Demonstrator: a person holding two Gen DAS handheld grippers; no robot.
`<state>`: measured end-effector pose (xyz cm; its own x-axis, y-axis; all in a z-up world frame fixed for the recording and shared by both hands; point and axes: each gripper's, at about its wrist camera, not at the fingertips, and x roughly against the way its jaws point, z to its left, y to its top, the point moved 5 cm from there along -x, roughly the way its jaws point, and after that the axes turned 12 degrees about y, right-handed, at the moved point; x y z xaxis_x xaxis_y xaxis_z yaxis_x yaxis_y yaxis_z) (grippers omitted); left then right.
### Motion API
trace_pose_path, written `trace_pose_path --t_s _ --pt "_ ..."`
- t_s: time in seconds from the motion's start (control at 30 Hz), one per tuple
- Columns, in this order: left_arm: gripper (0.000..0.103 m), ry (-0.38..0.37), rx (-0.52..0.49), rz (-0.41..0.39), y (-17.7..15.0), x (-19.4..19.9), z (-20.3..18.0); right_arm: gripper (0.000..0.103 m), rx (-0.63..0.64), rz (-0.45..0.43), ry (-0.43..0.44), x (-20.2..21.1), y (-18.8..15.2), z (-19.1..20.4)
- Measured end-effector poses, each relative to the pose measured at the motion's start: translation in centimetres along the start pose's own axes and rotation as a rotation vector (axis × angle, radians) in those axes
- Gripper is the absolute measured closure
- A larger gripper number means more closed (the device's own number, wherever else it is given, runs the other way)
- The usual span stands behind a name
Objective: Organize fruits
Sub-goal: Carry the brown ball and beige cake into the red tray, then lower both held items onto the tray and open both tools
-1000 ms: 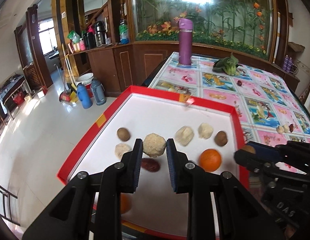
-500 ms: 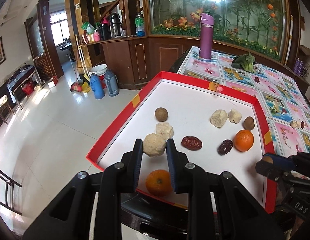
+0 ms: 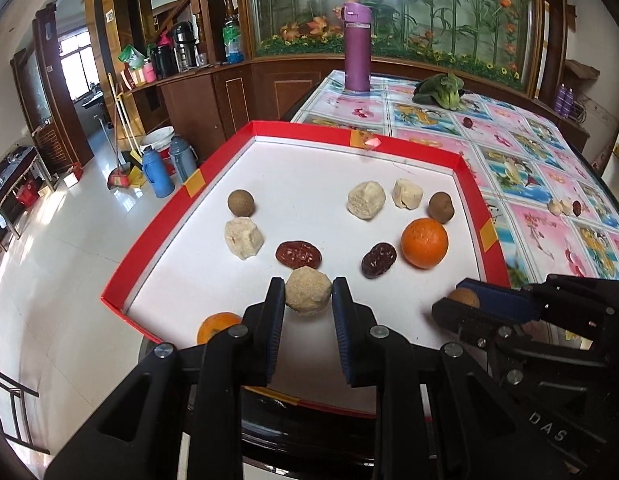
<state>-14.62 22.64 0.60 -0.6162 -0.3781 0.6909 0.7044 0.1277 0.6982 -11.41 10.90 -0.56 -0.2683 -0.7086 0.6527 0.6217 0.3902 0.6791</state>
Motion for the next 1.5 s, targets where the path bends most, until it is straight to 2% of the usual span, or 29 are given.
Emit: trace_pose_path --t_s 0.27,0.57,0.83,0.9,0.97,1.0,1.17,1.37,1.43,1.5 --pt "0.077 -0.003 -0.003 0.052 -0.8 -1.5 -0.5 0.083 -0.005 -0.024 -0.027 -0.3 0.6 -0.7" --pt "0.077 0.018 -0.012 0.044 -0.4 -1.9 -1.0 0.082 0.051 -0.002 -0.051 -1.6 1.3 -0.2" --pt "0.076 0.028 -0.004 0.041 -0.2 -1.9 -1.0 0.082 0.062 0.032 -0.038 -2.1 1.6 -0.8" --pt "0.074 0.027 0.005 0.046 -0.3 -1.9 -0.8 0.083 0.064 0.04 -0.036 -2.2 1.6 -0.8" --pt "0.062 0.044 0.013 0.048 -0.2 -2.0 -0.5 0.083 0.066 0.046 -0.029 -2.3 1.7 -0.9" --pt "0.06 0.05 0.018 0.048 -0.2 -2.1 -0.4 0.083 0.062 0.049 -0.022 -2.3 1.8 -0.9" --pt "0.056 0.04 0.01 0.051 -0.2 -2.0 -0.4 0.082 0.06 0.035 0.0 -1.9 1.7 -1.0" --pt "0.054 0.026 0.002 0.054 -0.3 -1.9 -0.7 0.071 0.038 0.002 0.025 -0.9 1.7 -1.4" --pt "0.053 0.022 -0.002 0.057 -0.3 -1.9 -0.7 0.063 0.03 -0.005 0.021 -0.7 1.7 -1.6" --pt "0.051 0.014 -0.007 0.056 -0.3 -1.8 -0.9 0.062 0.019 -0.019 0.038 -0.4 1.6 -1.9"
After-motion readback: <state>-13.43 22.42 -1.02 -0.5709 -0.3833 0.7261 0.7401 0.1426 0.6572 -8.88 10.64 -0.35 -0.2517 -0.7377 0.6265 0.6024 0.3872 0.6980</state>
